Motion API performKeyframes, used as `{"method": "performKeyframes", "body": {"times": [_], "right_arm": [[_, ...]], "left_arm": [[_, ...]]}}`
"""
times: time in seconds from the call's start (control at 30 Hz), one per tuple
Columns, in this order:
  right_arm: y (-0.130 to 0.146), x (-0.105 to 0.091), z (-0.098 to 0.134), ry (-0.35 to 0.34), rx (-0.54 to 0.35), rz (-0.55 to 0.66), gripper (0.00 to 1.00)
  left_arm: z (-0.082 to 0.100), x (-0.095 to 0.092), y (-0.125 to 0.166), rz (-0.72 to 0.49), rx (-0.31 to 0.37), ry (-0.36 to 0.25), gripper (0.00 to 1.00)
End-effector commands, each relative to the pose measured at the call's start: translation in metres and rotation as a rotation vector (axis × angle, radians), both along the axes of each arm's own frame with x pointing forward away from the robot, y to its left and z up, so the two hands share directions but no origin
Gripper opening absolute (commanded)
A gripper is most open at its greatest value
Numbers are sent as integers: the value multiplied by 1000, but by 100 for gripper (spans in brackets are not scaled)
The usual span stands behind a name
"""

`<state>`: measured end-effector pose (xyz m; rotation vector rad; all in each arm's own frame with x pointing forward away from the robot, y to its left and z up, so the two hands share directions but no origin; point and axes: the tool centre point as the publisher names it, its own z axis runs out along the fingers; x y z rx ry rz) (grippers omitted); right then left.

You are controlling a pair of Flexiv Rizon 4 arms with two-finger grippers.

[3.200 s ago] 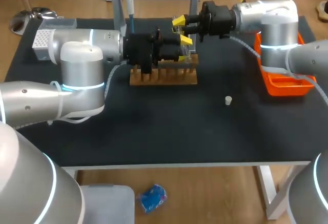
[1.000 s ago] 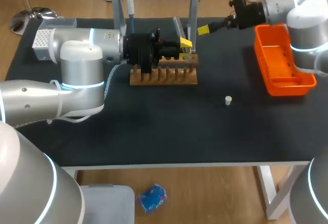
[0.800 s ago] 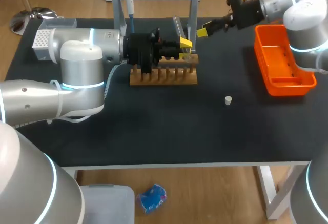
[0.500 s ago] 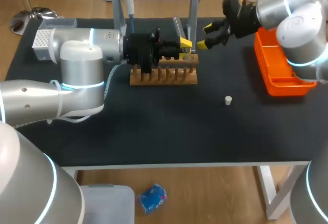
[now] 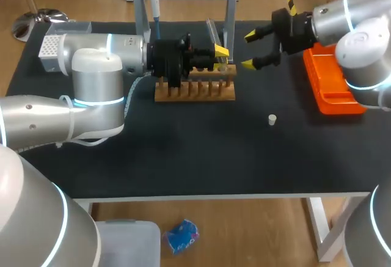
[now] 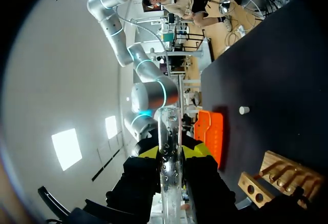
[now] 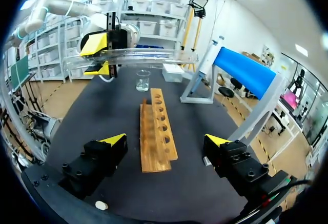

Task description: Invert the test tube, pick up the pipette, mount the tip to pipette, aspirate from beaker and dispense into the tube, eject the tip, return the pipette, and cap with the stopper.

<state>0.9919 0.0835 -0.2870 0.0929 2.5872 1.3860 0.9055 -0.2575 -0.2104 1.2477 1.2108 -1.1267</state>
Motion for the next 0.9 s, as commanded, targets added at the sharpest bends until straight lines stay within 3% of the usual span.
{"method": "performKeyframes", "body": {"times": [0.03,0.43,0.9], "right_arm": [[-5,4,-2,4,13,21,100],[6,-6,-15,6,35,64,100],[6,-13,-13,-6,32,80,100]], "left_arm": [[-1,0,0,-1,-3,-3,0],[-1,0,0,-1,-3,-3,0],[-1,0,0,-1,-3,-3,0]]}}
